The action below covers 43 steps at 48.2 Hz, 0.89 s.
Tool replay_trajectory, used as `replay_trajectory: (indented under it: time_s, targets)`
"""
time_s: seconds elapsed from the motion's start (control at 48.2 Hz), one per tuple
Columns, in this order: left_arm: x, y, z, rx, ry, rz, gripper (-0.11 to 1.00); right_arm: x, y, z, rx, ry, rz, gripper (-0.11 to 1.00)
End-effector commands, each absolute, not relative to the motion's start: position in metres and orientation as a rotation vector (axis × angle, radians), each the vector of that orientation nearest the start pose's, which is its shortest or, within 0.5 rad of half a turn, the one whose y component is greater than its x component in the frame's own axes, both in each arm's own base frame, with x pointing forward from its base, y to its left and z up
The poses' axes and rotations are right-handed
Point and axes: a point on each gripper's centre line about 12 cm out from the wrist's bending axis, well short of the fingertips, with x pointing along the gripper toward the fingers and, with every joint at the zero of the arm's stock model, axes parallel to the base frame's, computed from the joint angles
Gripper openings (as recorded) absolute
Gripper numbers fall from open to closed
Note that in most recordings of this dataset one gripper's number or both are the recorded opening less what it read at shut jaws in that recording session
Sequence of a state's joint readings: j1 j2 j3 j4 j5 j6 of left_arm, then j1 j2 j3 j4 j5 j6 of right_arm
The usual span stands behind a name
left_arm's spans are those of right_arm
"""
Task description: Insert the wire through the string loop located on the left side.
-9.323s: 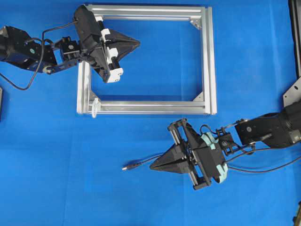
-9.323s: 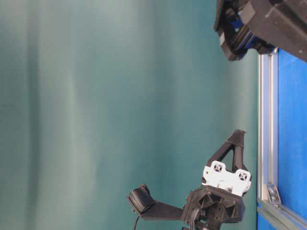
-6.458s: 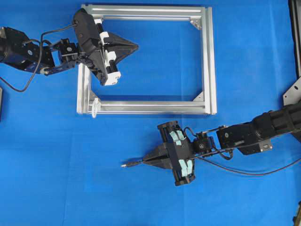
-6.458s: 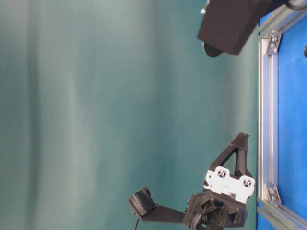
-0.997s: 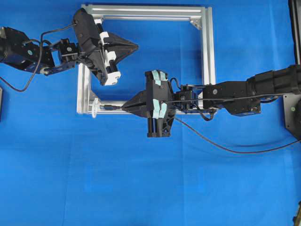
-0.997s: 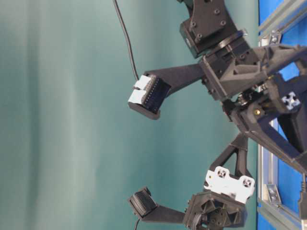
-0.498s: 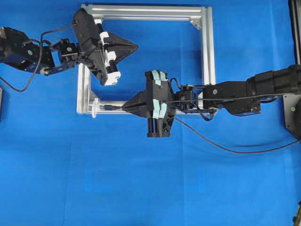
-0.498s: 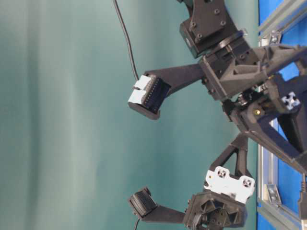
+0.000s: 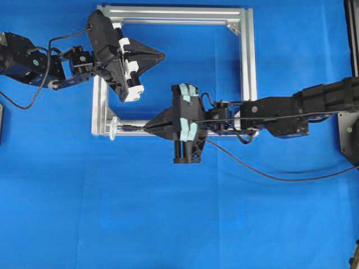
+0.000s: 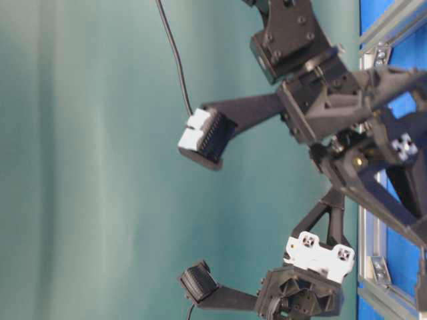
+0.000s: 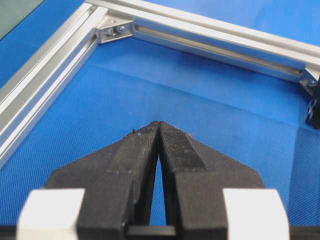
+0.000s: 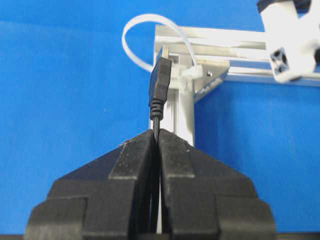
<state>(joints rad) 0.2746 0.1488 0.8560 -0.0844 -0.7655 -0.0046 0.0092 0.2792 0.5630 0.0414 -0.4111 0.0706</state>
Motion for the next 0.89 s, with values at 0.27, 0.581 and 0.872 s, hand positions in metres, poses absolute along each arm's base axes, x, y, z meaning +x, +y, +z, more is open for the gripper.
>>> replay_trajectory:
  time_s: [0.27,0.581,0.872]
  targets:
    - [0.365,0.109,0.148,-0.085,0.184,0.335,0.00,0.490,0.001,0.139,0.108,0.355,-0.031,-0.01]
    - [0.366,0.110,0.150,-0.084,0.179,0.335,0.00,0.509,0.000,0.134,0.107,0.364,-0.032,-0.01]
    - [0.353,0.107,0.150,-0.083,0.192,0.338,0.00,0.509,0.000,0.134,0.109,0.364,-0.034,-0.01]
